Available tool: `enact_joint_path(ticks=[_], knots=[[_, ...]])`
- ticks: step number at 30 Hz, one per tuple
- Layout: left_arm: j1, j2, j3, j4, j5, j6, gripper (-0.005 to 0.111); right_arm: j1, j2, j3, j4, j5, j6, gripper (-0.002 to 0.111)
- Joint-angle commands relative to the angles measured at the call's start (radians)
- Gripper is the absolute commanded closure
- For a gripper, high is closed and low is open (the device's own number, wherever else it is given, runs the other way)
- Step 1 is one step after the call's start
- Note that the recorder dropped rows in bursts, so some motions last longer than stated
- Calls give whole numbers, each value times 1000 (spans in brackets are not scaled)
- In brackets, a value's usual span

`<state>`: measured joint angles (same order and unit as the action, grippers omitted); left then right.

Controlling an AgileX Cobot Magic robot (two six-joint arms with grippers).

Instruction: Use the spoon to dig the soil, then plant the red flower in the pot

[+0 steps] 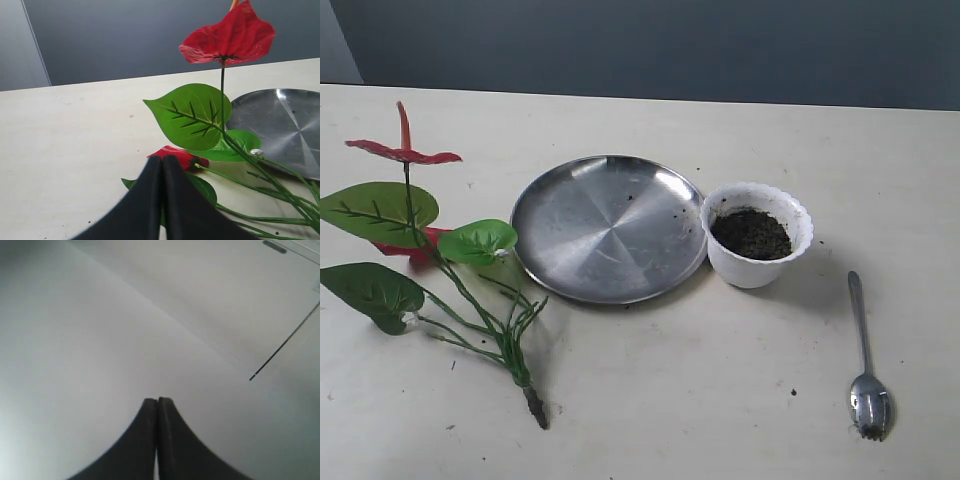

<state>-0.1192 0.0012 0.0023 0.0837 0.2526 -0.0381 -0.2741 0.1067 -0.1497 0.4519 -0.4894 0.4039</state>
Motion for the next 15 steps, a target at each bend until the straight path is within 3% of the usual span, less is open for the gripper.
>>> enact_joint_path(ticks=[1,3,6,11,15], knots=[[-5,-1,-2,0,-13,-4,106,-3,177,-201,-446,295,-171,109],[-5,-1,-2,0,-13,-4,106,-3,302,-316,-600,474,-168,109],[-5,-1,-2,0,-13,-4,106,-3,494,-508,-653,793,-180,109],[-5,-1,-2,0,-13,-4,106,24,808,-772,-572,1218,-309,109],[-5,-1,-2,0,-13,-4,106,116,1020,-883,-503,1424,-309,109]])
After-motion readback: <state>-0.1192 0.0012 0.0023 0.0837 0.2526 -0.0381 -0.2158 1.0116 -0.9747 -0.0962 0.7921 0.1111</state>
